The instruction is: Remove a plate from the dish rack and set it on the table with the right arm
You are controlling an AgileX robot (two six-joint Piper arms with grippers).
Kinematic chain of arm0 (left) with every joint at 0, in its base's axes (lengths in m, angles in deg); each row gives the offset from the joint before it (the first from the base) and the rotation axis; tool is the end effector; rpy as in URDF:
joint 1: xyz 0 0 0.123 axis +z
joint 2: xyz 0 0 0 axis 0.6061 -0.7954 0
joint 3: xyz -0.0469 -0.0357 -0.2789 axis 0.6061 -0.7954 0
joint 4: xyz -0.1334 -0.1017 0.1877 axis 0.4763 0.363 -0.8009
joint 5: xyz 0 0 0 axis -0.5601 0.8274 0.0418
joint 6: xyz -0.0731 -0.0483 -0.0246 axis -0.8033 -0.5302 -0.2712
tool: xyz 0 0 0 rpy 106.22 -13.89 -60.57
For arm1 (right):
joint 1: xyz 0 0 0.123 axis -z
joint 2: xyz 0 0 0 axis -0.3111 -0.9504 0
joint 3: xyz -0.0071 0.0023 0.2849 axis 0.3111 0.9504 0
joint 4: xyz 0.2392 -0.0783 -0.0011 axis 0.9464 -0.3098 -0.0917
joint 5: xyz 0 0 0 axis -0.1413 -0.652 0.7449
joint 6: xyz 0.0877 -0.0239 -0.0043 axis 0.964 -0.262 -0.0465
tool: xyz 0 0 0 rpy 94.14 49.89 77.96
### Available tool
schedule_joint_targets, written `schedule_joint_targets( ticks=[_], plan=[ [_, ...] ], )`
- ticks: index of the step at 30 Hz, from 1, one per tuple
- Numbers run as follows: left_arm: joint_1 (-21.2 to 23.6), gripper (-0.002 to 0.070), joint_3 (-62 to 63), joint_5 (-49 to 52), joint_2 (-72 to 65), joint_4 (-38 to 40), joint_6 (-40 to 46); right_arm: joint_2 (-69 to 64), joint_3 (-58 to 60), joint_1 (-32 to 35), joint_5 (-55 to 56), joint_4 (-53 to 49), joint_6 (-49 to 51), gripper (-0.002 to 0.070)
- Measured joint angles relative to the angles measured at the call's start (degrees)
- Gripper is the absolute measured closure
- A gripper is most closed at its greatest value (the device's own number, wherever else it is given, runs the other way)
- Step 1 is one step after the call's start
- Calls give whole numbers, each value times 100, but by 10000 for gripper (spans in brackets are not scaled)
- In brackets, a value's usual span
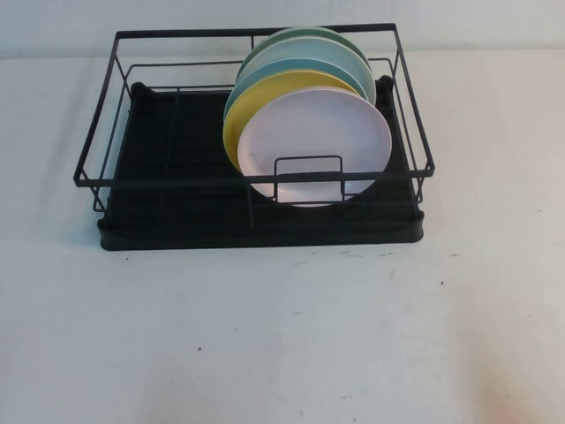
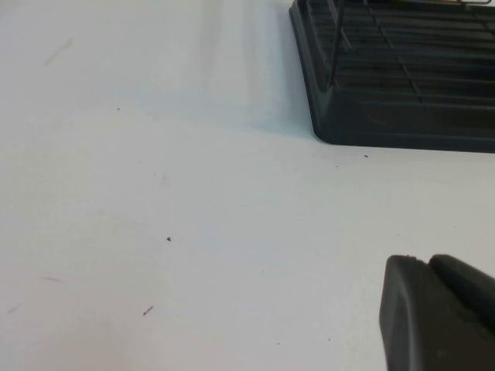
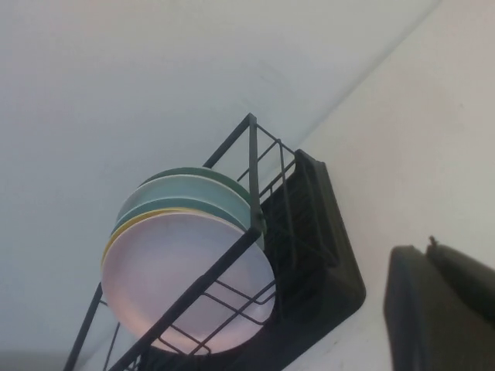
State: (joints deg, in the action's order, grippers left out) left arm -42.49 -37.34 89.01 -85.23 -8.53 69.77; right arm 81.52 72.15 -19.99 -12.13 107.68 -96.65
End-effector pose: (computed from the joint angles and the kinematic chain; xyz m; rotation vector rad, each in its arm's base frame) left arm 0.0532 -0.0024 0.1742 0.0799 1.8431 -0.0267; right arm 0.0555 0.0131 0.1973 0.5808 1.5253 0.8088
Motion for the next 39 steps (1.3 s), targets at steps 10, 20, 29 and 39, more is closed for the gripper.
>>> schedule_joint_targets(
  ticks=[10, 20, 29, 39],
  plan=[
    [0, 679, 0, 0, 0, 0, 0, -991, -742, 0, -966, 132, -729, 694],
    [0, 679, 0, 0, 0, 0, 0, -4567, -3017, 0, -2042, 157, -3308, 694],
    [0, 679, 0, 0, 0, 0, 0, -7361, -5219, -700, -1967, 454, -5005, 694],
    [0, 679, 0, 0, 0, 0, 0, -9071, -6840, -1349, -1836, 505, -6437, 689]
  ],
)
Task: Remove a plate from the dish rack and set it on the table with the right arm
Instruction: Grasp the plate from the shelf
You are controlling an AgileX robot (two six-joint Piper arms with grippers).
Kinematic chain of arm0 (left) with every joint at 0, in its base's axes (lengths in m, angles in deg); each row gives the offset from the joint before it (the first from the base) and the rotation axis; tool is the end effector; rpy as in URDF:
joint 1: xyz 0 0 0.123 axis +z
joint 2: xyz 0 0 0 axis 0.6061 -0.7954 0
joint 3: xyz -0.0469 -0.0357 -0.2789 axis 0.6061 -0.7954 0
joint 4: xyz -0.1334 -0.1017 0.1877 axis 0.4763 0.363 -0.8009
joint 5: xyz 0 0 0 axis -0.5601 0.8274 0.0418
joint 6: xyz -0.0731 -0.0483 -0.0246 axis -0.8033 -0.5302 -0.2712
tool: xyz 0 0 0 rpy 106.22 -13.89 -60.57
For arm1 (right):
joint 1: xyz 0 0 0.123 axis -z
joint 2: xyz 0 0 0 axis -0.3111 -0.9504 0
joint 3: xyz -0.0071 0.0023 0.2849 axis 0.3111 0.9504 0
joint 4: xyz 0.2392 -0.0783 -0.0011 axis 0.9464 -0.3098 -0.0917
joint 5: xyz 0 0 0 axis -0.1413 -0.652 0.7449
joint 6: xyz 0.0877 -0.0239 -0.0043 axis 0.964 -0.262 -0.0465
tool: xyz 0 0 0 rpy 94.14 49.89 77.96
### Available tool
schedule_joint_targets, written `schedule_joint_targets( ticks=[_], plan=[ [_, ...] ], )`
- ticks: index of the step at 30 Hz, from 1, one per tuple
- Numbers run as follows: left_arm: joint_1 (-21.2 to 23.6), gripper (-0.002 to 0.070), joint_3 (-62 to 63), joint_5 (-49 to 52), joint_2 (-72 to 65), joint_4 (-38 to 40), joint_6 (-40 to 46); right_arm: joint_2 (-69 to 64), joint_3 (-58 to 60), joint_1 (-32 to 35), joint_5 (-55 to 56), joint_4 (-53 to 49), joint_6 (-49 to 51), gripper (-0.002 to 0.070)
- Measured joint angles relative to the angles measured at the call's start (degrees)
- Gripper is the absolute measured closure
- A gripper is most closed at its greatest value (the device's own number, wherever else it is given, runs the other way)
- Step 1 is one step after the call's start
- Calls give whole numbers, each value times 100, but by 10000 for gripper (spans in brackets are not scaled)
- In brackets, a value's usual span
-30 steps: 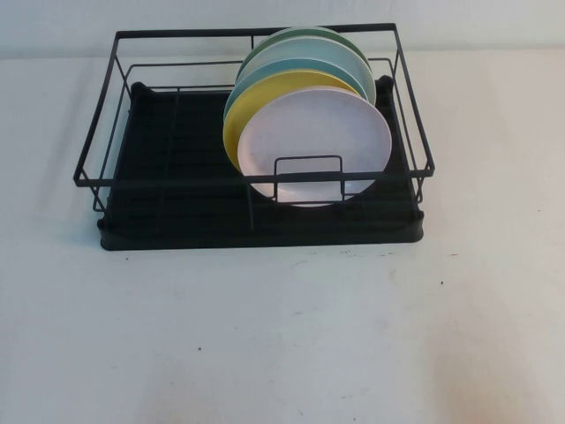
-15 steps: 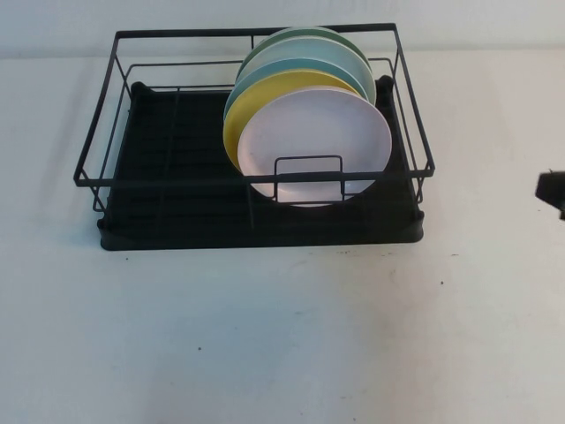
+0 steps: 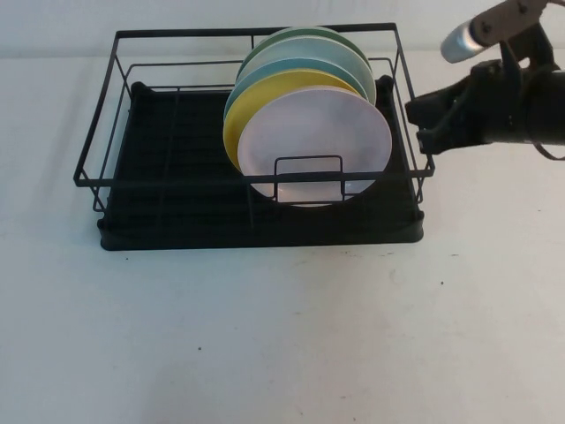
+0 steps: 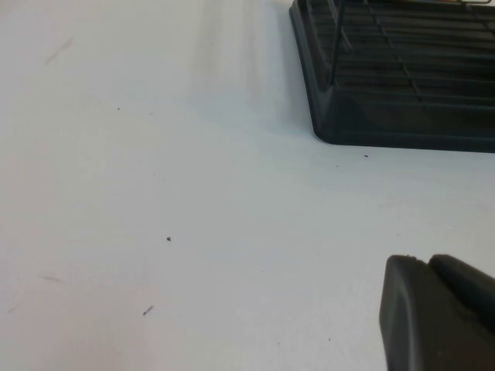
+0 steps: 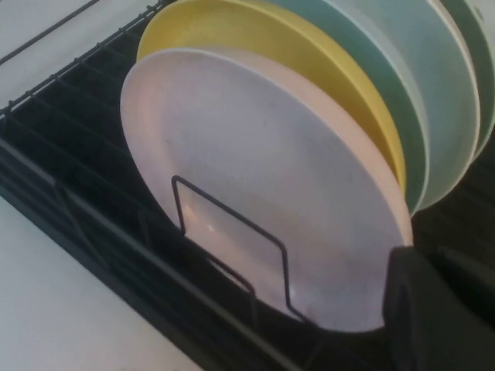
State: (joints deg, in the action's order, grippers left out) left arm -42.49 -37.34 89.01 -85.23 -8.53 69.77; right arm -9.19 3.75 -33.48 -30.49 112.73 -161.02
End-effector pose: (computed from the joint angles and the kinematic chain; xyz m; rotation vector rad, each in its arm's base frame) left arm 0.0532 -0.0024 0.1742 0.0799 1.8431 -0.0267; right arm 0.3325 0.1294 0.3058 -0.7165 1.9613 0.4809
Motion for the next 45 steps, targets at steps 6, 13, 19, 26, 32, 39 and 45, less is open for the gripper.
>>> schedule_joint_targets(
  ticks=[6, 13, 19, 26, 32, 39, 45],
  plan=[
    [0, 679, 0, 0, 0, 0, 0, -587, -632, -7, -79, 0, -738, 554],
    [0, 679, 0, 0, 0, 0, 0, -853, -910, -7, -519, 0, -1112, 356],
    [0, 679, 0, 0, 0, 0, 0, -919, -922, -7, -630, 10, -1443, 342],
    [0, 679, 0, 0, 0, 0, 0, -1106, -972, -12, -270, 12, -1656, 337],
    [0, 679, 0, 0, 0, 0, 0, -1353, -1294, -12, -256, 259, -1776, 337],
    [0, 679, 0, 0, 0, 0, 0, -1657, -1423, -48, -256, 438, -1860, 337],
    [0, 679, 0, 0, 0, 0, 0, -1839, -1423, -83, -256, 467, -2057, 363]
  ],
)
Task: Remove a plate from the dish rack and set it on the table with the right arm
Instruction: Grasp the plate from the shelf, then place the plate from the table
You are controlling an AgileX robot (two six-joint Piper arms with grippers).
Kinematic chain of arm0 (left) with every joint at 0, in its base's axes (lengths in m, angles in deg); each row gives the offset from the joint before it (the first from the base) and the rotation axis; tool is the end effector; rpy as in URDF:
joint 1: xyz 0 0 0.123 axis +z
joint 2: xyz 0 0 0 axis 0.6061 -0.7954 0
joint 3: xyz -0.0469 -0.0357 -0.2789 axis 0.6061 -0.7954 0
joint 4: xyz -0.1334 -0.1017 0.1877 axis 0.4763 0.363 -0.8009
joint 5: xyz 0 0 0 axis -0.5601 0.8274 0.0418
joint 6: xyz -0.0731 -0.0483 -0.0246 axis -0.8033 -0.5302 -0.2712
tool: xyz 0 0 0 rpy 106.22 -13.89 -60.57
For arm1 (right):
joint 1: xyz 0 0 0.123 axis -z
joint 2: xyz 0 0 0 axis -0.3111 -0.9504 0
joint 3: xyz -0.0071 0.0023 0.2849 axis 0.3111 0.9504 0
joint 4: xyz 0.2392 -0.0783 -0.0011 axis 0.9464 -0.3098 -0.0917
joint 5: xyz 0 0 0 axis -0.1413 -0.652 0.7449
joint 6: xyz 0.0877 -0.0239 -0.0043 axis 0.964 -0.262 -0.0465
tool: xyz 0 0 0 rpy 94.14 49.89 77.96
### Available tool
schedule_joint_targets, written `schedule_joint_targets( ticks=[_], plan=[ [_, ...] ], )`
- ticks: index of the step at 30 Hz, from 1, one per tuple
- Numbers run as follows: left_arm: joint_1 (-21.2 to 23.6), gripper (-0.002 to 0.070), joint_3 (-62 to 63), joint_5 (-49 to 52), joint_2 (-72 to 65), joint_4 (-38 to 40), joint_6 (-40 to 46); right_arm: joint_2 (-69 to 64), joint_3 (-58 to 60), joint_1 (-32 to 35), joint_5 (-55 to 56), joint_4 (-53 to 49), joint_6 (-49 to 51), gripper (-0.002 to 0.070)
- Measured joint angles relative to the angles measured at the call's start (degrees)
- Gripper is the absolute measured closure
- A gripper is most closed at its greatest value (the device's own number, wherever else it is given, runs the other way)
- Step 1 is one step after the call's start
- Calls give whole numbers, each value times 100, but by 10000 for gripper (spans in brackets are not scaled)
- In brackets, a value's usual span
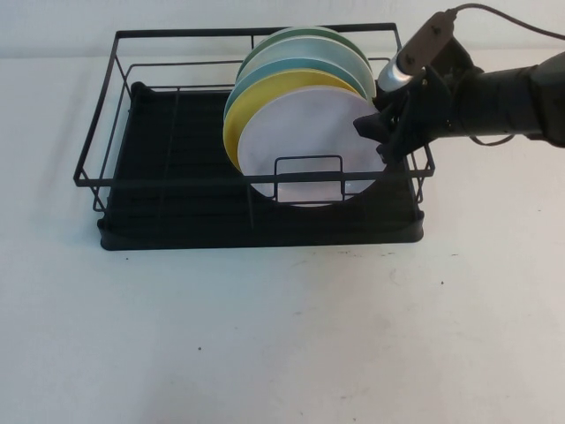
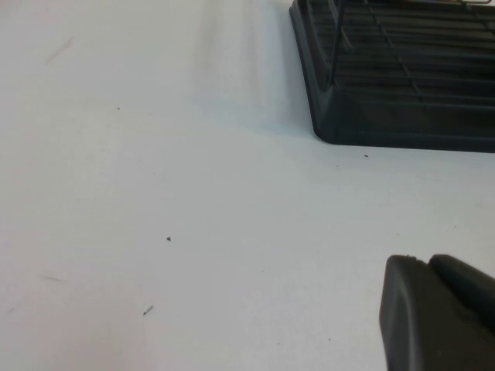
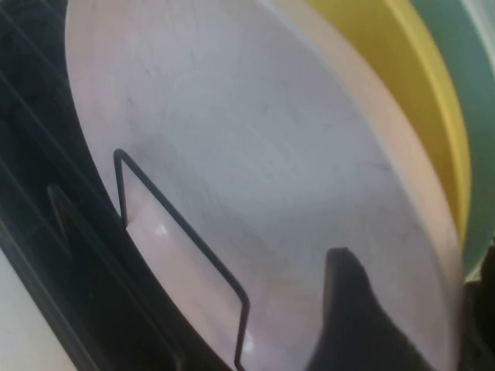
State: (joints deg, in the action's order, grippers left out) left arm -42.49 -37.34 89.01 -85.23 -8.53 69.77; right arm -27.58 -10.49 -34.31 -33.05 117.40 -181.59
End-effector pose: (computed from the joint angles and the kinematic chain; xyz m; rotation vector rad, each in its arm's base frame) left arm 0.0532 -0.0024 0.1742 0.0799 1.8431 -0.0267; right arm 0.4042 0.1605 0.2590 -1.0228 1.8475 0.3948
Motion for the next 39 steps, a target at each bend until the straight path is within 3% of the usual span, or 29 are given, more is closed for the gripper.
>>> schedule_joint_targets(
  ticks=[9, 17, 25, 33, 39],
  plan=[
    [0, 679, 0, 0, 0, 0, 0, -67, -10, 0, 41, 161, -168, 432],
    [0, 679, 0, 0, 0, 0, 0, -67, -10, 0, 215, 211, -281, 640],
    [0, 679, 0, 0, 0, 0, 0, 67, -10, 11, 289, 200, -311, 653],
    [0, 679, 0, 0, 0, 0, 0, 1078, -10, 11, 309, 211, -188, 660],
    [0, 679, 0, 0, 0, 0, 0, 1956, -10, 11, 99, 50, 679, 662]
  ],
)
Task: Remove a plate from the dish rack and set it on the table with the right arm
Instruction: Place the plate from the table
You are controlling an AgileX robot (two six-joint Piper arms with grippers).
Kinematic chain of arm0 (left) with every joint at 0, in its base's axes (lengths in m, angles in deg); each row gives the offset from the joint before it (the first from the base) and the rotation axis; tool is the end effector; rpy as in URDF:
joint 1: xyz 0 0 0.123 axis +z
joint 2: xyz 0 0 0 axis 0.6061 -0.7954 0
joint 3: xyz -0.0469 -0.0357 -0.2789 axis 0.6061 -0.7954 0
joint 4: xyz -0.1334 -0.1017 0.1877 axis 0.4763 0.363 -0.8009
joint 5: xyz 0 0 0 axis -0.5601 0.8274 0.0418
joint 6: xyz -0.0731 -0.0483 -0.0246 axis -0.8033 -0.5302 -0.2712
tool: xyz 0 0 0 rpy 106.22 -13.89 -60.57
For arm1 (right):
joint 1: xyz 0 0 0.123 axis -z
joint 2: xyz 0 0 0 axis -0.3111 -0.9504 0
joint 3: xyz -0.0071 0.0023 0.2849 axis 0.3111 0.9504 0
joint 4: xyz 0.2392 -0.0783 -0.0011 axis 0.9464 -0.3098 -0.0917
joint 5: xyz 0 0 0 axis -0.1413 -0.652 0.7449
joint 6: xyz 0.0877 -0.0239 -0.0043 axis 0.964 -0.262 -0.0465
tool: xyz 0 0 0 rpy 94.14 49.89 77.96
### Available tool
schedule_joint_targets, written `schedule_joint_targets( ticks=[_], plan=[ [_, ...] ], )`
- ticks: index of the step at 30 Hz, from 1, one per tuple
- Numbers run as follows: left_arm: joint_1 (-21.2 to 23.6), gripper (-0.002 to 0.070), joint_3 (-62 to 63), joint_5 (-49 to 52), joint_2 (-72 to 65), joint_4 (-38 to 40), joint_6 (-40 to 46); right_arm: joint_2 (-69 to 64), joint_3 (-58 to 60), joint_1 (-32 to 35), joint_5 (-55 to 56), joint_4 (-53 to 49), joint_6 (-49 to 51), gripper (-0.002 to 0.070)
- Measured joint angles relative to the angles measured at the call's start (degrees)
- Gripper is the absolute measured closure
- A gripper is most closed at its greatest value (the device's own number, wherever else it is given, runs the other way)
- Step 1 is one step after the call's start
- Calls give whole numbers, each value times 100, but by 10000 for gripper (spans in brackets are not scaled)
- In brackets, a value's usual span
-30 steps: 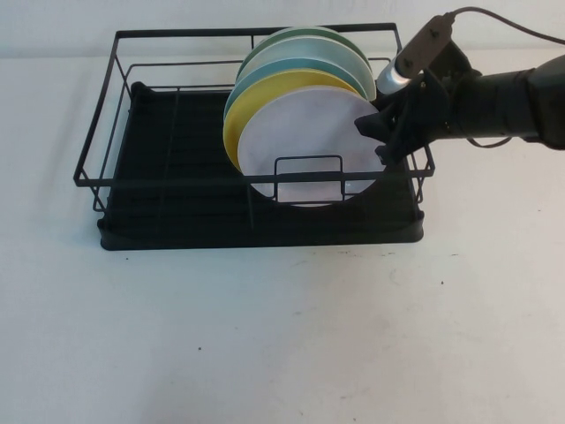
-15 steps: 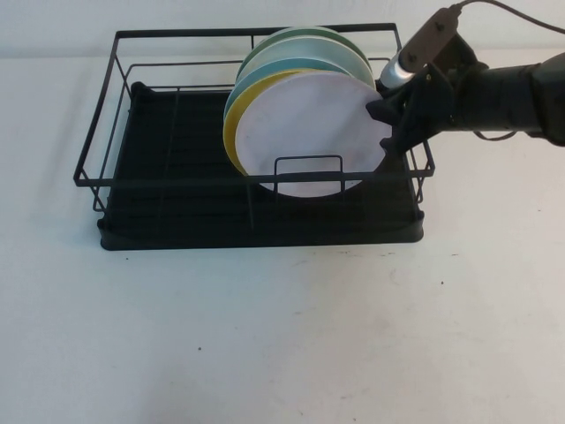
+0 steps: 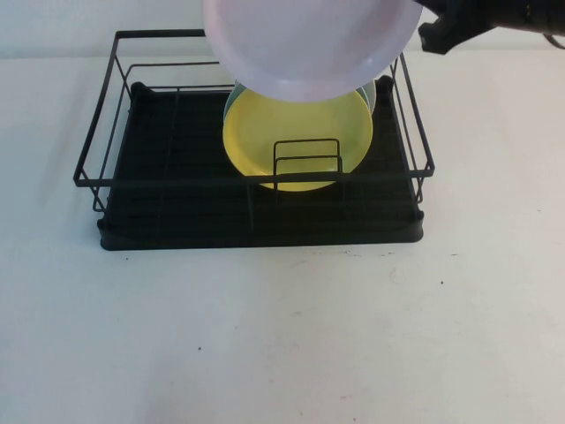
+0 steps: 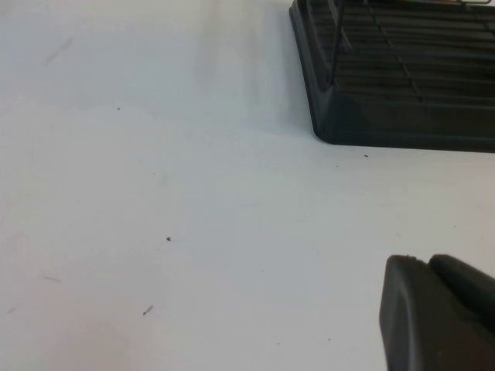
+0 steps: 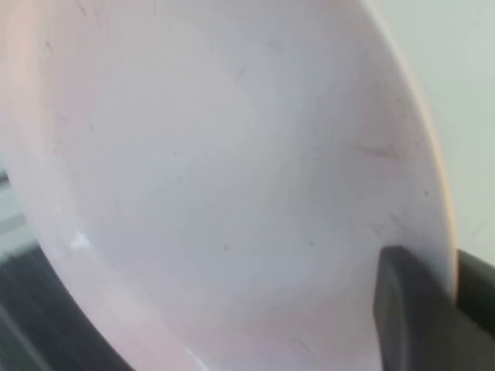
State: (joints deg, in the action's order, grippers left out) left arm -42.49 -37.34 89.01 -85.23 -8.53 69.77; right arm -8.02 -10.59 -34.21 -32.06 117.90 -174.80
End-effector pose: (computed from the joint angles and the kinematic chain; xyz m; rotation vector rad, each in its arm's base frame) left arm 0.0532 -0.0024 0.1742 0.0799 1.8431 -0.0267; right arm 0.3379 0.1393 0.3975 -0.8492 1.5801 0.3686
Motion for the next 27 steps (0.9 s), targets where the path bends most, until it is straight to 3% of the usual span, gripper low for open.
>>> schedule_joint_targets(
  ticks=[5, 10, 17, 27],
  plan=[
    [0, 679, 0, 0, 0, 0, 0, 529, 0, 0, -682, -471, 1596, 664],
    [0, 679, 0, 0, 0, 0, 0, 693, 0, 0, -1762, -1502, 3822, 666],
    [0, 679, 0, 0, 0, 0, 0, 702, 357, -187, -3152, -2532, 5950, 670],
    [0, 679, 0, 0, 0, 0, 0, 439, 2441, -631, -2172, -2542, 6729, 671]
  ],
)
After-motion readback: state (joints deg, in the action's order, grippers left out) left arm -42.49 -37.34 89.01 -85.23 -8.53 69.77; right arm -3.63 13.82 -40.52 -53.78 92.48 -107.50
